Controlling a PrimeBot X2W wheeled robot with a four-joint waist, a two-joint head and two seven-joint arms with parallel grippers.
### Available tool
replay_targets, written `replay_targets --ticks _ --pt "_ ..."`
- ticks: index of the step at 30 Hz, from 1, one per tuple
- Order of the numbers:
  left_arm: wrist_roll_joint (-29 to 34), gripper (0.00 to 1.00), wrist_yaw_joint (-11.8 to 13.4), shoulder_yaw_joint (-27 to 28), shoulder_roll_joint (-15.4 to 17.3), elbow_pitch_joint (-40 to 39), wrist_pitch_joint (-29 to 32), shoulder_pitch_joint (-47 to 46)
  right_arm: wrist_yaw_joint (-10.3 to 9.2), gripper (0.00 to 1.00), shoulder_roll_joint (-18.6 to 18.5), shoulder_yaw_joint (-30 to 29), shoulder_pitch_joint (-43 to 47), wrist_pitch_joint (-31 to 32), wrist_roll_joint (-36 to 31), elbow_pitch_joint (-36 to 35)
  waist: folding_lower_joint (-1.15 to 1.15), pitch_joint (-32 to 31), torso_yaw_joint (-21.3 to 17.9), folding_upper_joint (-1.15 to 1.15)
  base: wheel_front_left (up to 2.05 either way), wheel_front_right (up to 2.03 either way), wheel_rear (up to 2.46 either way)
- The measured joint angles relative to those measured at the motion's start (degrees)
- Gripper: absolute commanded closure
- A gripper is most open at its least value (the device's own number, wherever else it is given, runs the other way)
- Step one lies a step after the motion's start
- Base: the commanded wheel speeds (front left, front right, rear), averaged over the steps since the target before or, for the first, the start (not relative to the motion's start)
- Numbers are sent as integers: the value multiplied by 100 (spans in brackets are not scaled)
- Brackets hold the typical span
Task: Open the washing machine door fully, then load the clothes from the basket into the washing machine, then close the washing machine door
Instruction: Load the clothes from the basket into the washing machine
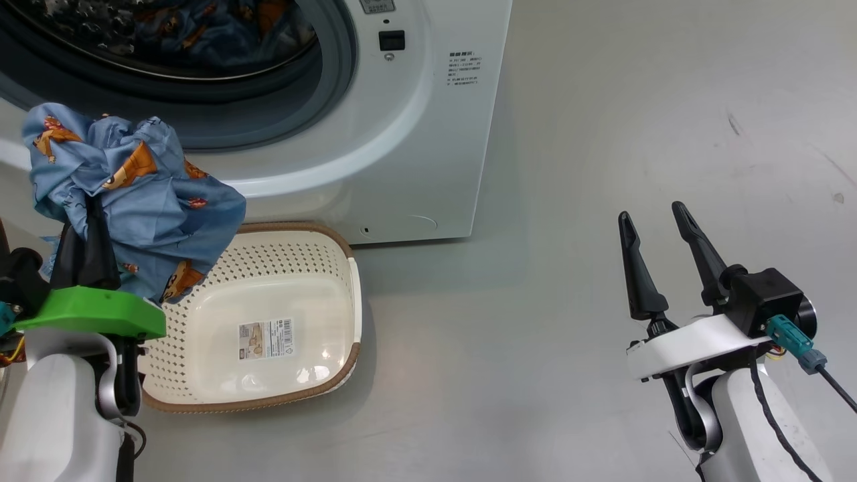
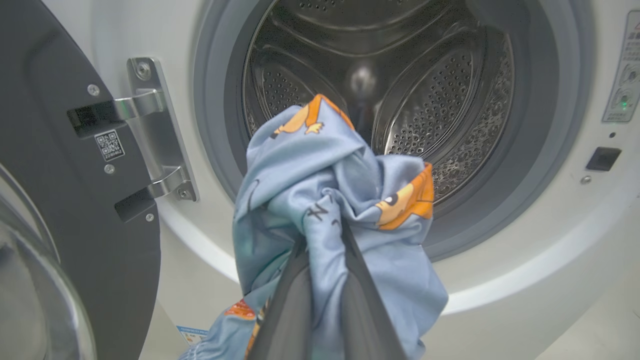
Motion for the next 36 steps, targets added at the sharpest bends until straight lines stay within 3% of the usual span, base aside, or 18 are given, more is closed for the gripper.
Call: replay_targets --ticks 21,36 --pt "456 100 0 341 -204 -1195 0 1419 1 0 -65 67 478 0 11 175 0 -1054 -61 0 0 0 0" --pt "501 100 0 314 -324 -1595 0 1887 1 0 -85 103 561 0 56 108 0 -1168 -139 0 0 0 0"
